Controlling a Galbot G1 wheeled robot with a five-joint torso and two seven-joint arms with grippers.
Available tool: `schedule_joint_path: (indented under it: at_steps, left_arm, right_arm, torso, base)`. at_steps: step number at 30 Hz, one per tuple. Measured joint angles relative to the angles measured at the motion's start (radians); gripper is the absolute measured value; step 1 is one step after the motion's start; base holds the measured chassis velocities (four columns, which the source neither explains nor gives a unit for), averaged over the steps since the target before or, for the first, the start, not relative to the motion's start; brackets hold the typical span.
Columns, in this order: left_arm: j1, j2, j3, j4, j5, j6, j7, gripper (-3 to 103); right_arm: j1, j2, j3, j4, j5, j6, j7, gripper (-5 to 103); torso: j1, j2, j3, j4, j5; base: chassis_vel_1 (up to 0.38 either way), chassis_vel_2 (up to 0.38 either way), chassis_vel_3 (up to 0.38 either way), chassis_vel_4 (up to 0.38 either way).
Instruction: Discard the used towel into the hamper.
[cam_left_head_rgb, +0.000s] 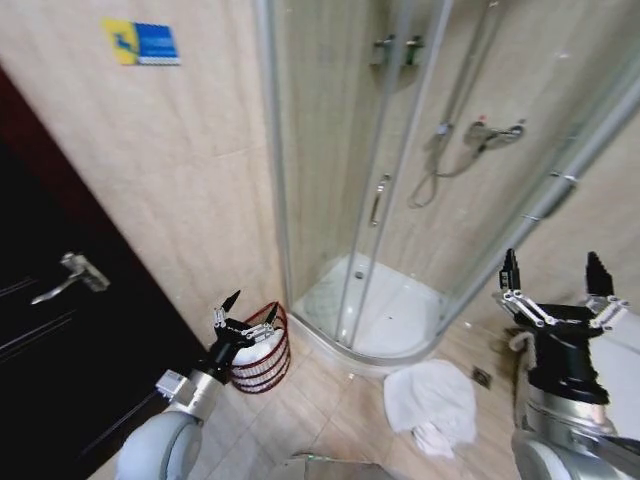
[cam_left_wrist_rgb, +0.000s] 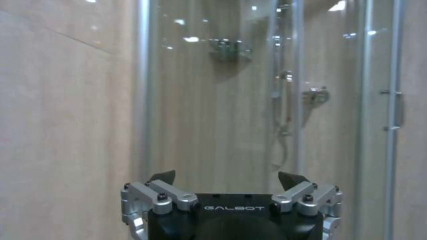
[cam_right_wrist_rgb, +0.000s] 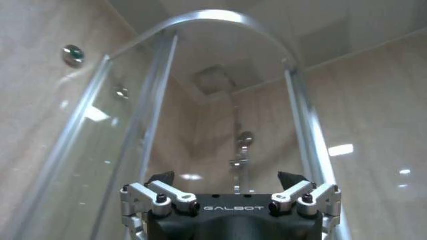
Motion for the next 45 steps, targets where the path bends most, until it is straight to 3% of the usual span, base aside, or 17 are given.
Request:
schedule_joint_path:
  at_steps: [31,45]
  left_arm:
    - [0.000,0.000,0.000,0.000,0.000,0.000,0.000,100]
    - [0.000,0.000,0.000,0.000,0.000,0.000,0.000,100]
  right_arm:
    - [-0.007,0.024,-0.027,0.000,-0.017,-0.017,0.039,100]
    - [0.006,0.015,-0.036,0.000,-0.020,-0.018,0.039,100]
  torso:
    - [0.000,0.000,0.000,-0.0003,0.0000]
    - [0.000,0.000,0.000,0.0000,0.0002]
  base:
    - [-0.120,-0.118,-0.119,-0.120]
    - [-0.078,-0.080,0.082,0.072]
